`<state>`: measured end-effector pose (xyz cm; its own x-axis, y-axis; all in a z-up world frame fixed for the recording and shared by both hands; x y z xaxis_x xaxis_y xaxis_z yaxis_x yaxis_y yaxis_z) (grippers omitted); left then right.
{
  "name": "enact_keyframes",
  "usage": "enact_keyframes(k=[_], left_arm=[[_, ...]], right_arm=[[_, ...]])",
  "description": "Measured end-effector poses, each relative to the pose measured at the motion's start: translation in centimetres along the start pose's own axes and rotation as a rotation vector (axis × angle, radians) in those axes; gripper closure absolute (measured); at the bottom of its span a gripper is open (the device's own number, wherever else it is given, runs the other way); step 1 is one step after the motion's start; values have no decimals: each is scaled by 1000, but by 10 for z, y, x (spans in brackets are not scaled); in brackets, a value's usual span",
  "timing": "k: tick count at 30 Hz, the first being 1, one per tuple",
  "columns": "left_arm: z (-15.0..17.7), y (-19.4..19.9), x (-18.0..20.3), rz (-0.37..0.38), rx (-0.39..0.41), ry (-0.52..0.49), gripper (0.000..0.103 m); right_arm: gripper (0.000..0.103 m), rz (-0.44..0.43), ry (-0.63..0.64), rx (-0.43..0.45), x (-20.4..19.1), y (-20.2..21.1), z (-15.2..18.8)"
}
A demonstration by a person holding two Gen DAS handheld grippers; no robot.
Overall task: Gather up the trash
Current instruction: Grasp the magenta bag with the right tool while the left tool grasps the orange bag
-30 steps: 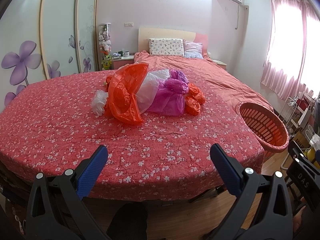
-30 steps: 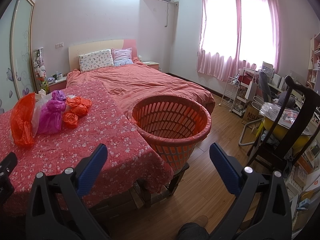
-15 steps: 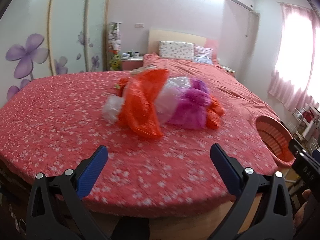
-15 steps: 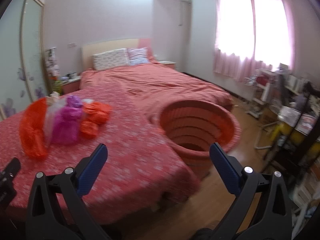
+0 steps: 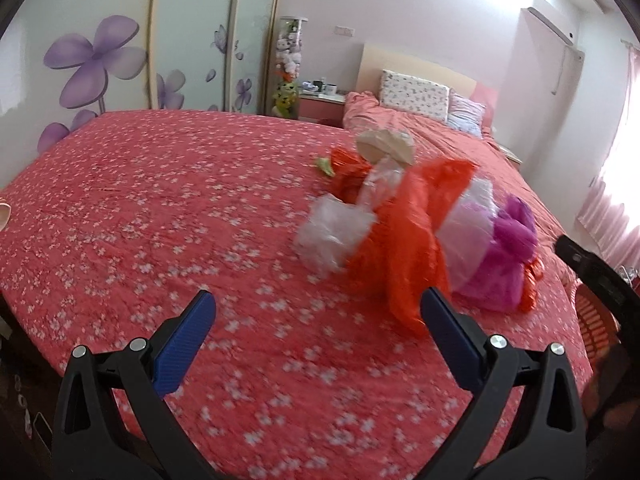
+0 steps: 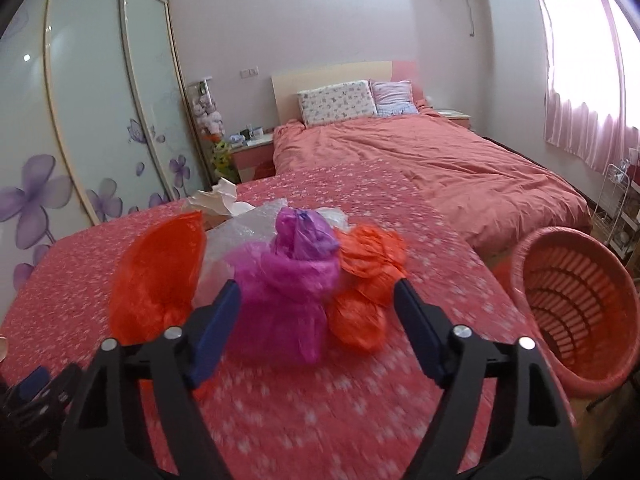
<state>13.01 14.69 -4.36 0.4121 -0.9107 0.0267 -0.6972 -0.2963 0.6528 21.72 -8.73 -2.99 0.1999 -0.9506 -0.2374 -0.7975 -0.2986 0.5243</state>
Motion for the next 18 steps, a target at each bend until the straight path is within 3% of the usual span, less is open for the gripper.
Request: enact_keyframes(k=[6, 8, 9, 10, 13, 18], left_arm=[[0, -11, -13, -29, -9, 15, 2], [1, -15, -13, -20, -14, 6, 2], [0, -16, -13, -13, -13, 2, 2], [0, -16, -11, 0, -12, -7, 2], [-2, -16, -6, 37, -10, -26, 2], [-6, -16, 5, 112, -26, -23, 2]], right_arm=[[40, 16, -40, -64, 1, -43, -6], [51, 14, -40, -82, 1, -52, -4], [65, 10, -33, -97, -1, -56, -1], [71, 12, -22, -111, -1, -58, 2], [82, -6, -15, -81, -1, -49, 2], [86, -32, 1, 7, 0, -14, -8]])
Point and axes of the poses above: each gripper's, at about its wrist camera, not at the fingertips, and y roughly against the way its jaws point, x to its right, z to its underside, the point moved 5 cm from there along -y, roughly the way its jaws point, and after that the axes turned 10 degrees about -z, right-handed, at the moved point
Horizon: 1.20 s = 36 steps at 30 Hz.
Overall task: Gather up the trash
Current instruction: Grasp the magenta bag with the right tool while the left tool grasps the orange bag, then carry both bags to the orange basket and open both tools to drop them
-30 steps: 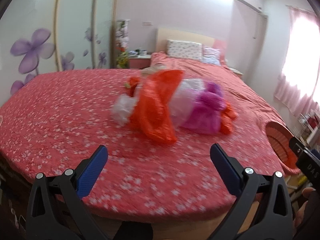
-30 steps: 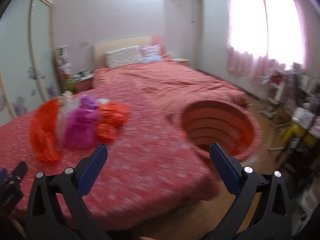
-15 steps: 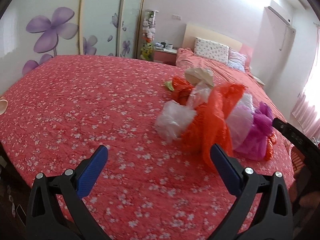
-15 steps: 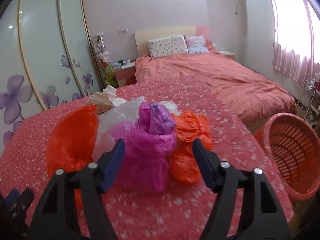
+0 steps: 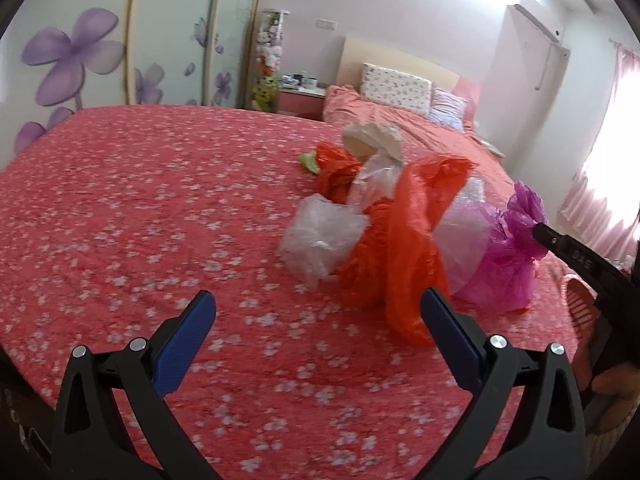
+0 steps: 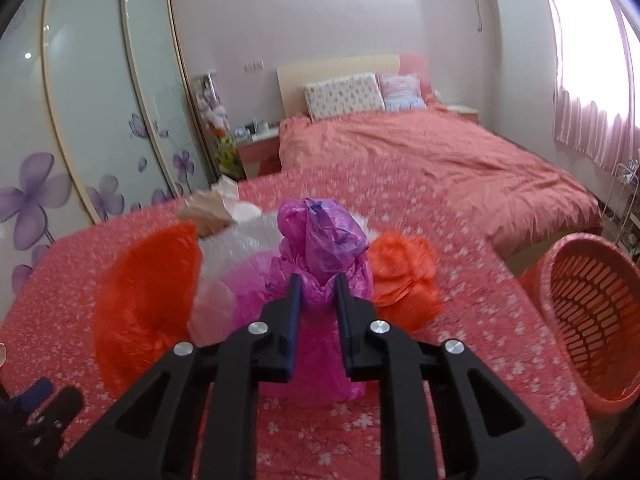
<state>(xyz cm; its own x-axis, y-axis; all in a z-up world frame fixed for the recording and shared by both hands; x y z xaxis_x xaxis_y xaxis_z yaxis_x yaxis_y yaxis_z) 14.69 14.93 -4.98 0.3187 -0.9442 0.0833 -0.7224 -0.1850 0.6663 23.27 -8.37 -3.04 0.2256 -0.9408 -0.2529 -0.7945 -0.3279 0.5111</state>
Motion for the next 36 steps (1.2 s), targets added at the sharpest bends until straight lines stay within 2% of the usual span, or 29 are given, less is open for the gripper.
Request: enact_keyframes(k=[4, 6, 9, 16, 19, 21, 23, 27, 36], left_arm=[[-7, 1, 15, 44, 15, -19, 5], [-11, 0, 25, 56, 17, -39, 15], [-16, -9, 38, 76, -6, -59, 22], [-23, -24, 55, 51, -23, -105, 34], [-24, -32, 61, 43, -36, -133, 47], [-23, -38, 64, 50, -54, -141, 74], [-23, -42, 63, 51, -67, -137, 85], [-29, -27, 58, 90, -50, -118, 98], [-55, 15, 72, 114, 34, -117, 100]], right_arm=[[87, -5, -2, 66, 7, 30, -8], [87, -10, -12, 83, 11, 40, -10], [87, -2, -19, 112, 21, 56, -13], [87, 12, -46, 143, 41, 82, -12], [87, 28, -45, 153, 46, 89, -13], [87, 44, -30, 156, 48, 94, -11], [87, 51, -24, 154, 51, 98, -9], [87, 68, -23, 164, 54, 108, -9], [87, 84, -28, 222, 64, 143, -19]])
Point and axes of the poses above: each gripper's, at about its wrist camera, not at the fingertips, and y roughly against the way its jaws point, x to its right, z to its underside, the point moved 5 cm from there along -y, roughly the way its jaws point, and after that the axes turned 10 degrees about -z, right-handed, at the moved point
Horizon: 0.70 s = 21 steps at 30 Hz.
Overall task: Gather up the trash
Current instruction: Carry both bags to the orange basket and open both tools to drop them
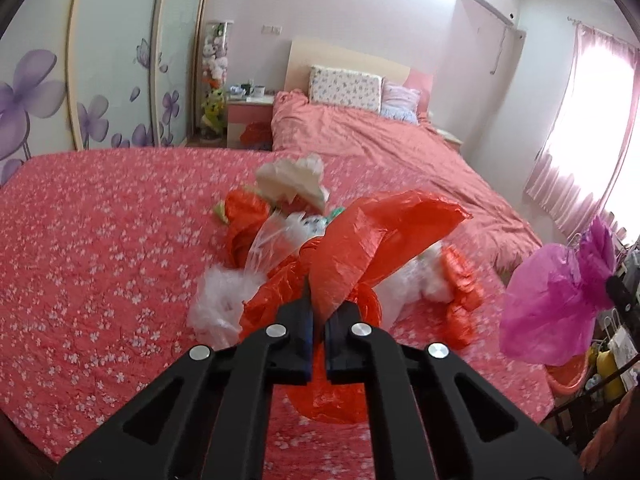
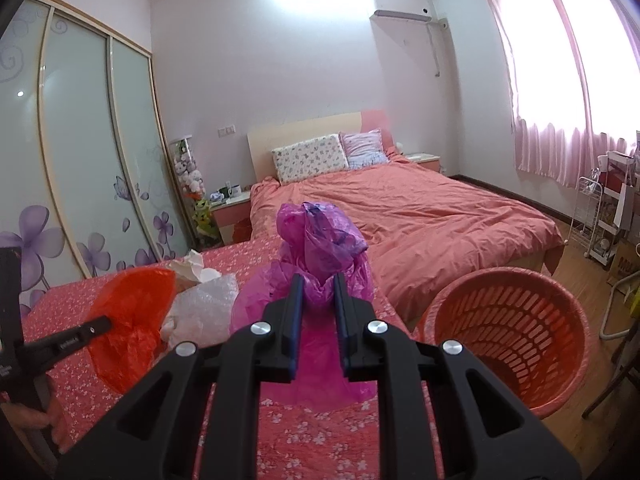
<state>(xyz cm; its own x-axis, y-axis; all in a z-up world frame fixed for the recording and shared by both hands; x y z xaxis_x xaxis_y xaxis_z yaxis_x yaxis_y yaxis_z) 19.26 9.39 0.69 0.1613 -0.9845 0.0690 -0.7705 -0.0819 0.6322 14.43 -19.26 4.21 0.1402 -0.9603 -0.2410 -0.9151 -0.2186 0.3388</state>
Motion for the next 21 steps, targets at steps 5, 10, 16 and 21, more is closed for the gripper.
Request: enact_keyframes(k=[5, 10, 16, 21], left_arm=[[-12, 20, 24, 53, 29, -14, 100], [-15, 30, 62, 124, 36, -30, 100], [-8, 30, 118, 207, 33, -82, 100], [0, 26, 161, 285, 10, -107, 100]], right_arm=[[87, 23, -12, 29, 15, 17, -6], [87, 69, -24, 44, 39, 29, -7], [87, 143, -44, 48, 75, 42, -3], [87, 217, -71, 49, 112, 50, 0]])
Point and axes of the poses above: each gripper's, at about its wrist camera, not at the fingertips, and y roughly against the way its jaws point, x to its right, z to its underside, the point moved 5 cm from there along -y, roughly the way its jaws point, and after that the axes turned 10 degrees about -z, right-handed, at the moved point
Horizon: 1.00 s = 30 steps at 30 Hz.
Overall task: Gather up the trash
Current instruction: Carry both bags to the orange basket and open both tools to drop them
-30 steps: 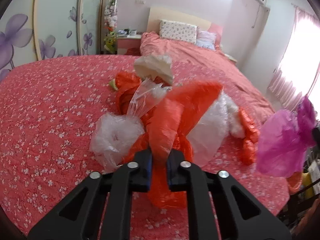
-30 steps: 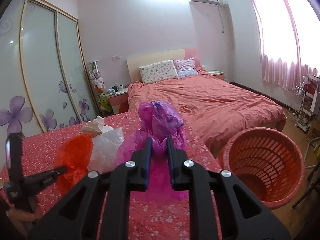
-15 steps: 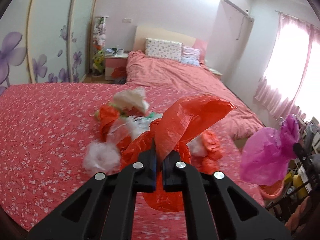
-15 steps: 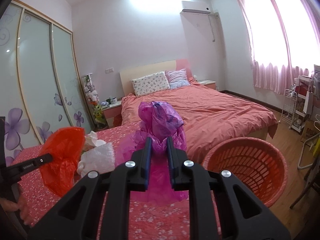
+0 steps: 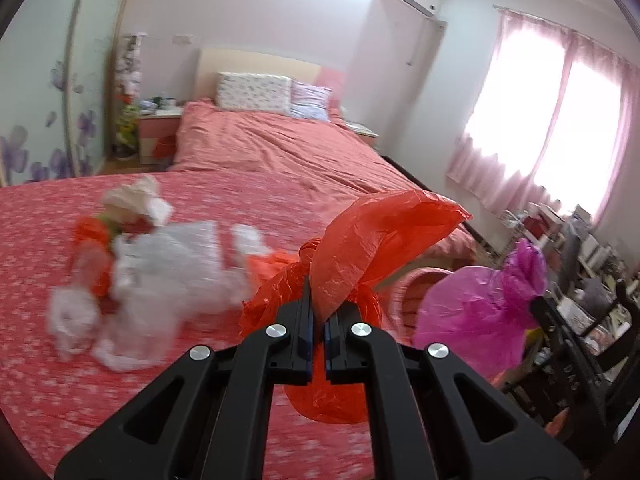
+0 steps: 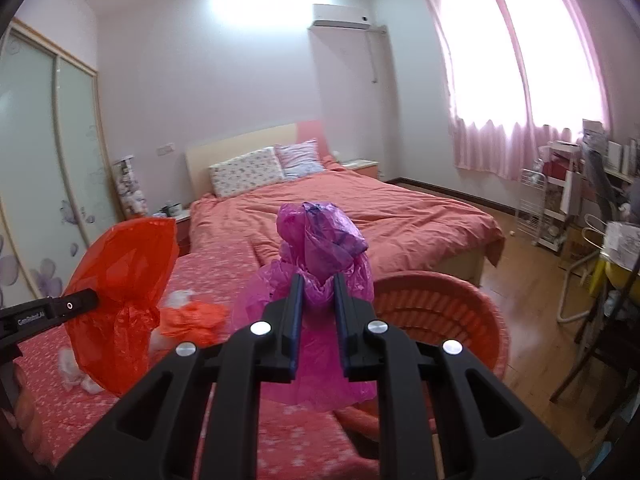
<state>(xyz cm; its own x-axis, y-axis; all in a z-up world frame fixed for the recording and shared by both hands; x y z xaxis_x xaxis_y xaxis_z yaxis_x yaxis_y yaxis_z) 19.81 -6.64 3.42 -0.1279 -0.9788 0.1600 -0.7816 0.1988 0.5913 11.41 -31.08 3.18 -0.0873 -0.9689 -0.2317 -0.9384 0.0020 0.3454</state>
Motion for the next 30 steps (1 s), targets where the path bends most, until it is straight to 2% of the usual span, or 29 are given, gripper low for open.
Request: enact_keyframes(k=[6, 12, 30], left_arm=[[4, -23, 45, 94, -36, -25, 100], [10, -40, 76, 150, -66, -46, 100], [23, -69, 133, 227, -123, -91, 100]], right_arm=[[87, 71, -17, 15, 38, -1, -4], [87, 119, -36, 21, 64, -7, -5], [87, 201, -82, 6, 114, -24, 4]])
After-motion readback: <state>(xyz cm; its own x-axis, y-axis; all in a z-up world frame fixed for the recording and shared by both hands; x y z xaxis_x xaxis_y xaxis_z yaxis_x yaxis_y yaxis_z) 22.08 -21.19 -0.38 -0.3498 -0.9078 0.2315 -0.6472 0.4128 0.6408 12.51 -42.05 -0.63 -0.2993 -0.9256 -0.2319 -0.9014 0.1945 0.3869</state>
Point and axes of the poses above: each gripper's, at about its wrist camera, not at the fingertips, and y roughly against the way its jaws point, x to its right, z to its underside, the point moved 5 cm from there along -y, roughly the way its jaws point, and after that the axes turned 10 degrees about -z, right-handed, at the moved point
